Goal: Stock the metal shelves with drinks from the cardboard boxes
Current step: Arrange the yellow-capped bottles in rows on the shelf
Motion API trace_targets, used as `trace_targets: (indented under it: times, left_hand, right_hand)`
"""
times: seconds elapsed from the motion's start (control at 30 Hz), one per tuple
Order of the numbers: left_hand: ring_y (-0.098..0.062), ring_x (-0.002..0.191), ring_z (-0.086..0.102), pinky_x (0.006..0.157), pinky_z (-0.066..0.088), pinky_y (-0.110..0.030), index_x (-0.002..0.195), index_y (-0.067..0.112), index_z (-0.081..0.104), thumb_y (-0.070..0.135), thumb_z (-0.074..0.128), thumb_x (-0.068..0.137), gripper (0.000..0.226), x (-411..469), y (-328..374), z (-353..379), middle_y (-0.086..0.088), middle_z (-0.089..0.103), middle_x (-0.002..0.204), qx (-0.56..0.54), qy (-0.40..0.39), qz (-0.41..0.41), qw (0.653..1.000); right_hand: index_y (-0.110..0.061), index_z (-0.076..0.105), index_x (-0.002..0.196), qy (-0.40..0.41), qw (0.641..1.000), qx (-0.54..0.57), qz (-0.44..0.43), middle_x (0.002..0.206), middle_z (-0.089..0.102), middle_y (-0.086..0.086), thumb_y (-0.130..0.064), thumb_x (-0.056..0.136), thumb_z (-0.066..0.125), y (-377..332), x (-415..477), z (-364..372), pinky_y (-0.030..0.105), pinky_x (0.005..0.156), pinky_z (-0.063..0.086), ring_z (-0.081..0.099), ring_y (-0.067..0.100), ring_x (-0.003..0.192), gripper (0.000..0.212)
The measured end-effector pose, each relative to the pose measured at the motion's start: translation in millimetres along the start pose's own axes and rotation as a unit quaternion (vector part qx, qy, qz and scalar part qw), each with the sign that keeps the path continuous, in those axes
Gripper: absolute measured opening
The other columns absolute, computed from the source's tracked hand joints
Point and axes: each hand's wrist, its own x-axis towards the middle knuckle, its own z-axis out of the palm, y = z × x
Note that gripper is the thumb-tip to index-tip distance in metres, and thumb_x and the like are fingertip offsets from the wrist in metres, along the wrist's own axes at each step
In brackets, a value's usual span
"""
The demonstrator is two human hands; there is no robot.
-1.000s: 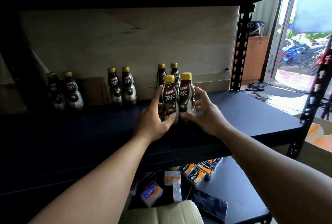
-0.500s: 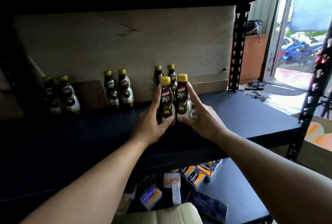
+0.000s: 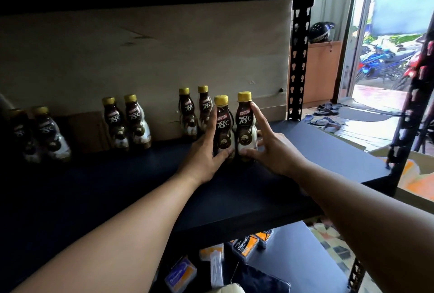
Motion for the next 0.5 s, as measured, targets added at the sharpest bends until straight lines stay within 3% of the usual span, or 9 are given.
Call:
trace_targets:
  times: [0.07, 0.17, 0.23, 0.37, 0.5]
  left_hand:
    - [-0.015, 0.148, 0.031, 0.12, 0.03, -0.039, 0.143, 0.065, -0.019, 0.029, 0.067, 0.097, 0.104, 14.5, 0.5, 11.7, 0.007, 0.019, 0.167, -0.001, 0.001, 0.005, 1.0]
    - [-0.018, 0.142, 0.043, 0.112, 0.044, -0.048, 0.137, 0.074, -0.02, 0.03, 0.068, 0.096, 0.106, 37.1, -0.4, 29.8, 0.005, 0.03, 0.164, -0.002, 0.002, 0.007, 1.0]
    - [-0.018, 0.139, 0.048, 0.11, 0.045, -0.048, 0.14, 0.07, -0.019, 0.03, 0.068, 0.096, 0.106, 52.8, -0.7, 42.5, 0.002, 0.035, 0.162, -0.007, -0.006, 0.003, 1.0]
    - [-0.019, 0.132, 0.055, 0.108, 0.047, -0.04, 0.151, 0.053, -0.017, 0.033, 0.068, 0.095, 0.103, 86.1, -4.7, 67.3, -0.001, 0.044, 0.157, 0.007, -0.006, -0.005, 1.0]
    - [-0.022, 0.134, 0.053, 0.106, 0.042, -0.028, 0.148, 0.058, -0.021, 0.036, 0.066, 0.096, 0.103, 118.1, -13.9, 86.2, 0.001, 0.042, 0.158, 0.022, -0.009, -0.011, 1.0]
  right_hand:
    - [-0.067, -0.018, 0.147, -0.001, 1.0, -0.004, 0.005, 0.117, 0.073, 0.011, -0.032, 0.087, 0.08, 14.7, 6.3, -6.3, 0.052, 0.092, 0.056, 0.073, 0.03, 0.091, 0.12]
    - [-0.066, -0.02, 0.147, -0.001, 1.0, -0.008, 0.008, 0.115, 0.073, 0.014, -0.027, 0.089, 0.078, 36.0, 17.5, -14.9, 0.053, 0.092, 0.056, 0.072, 0.028, 0.088, 0.121]
    - [-0.064, -0.022, 0.148, 0.0, 1.0, -0.017, 0.008, 0.118, 0.072, 0.014, -0.023, 0.09, 0.077, 51.2, 26.0, -19.9, 0.053, 0.092, 0.055, 0.072, 0.028, 0.09, 0.122]
    - [-0.061, -0.02, 0.151, 0.027, 0.999, -0.032, 0.0, 0.151, 0.046, 0.018, -0.022, 0.089, 0.077, 84.2, 43.7, -27.6, 0.054, 0.099, 0.051, 0.063, 0.034, 0.115, 0.121]
    - [-0.056, -0.019, 0.154, 0.034, 0.998, -0.052, 0.003, 0.156, 0.038, 0.023, -0.02, 0.089, 0.076, 113.7, 66.0, -32.6, 0.054, 0.1, 0.05, 0.059, 0.037, 0.12, 0.12]
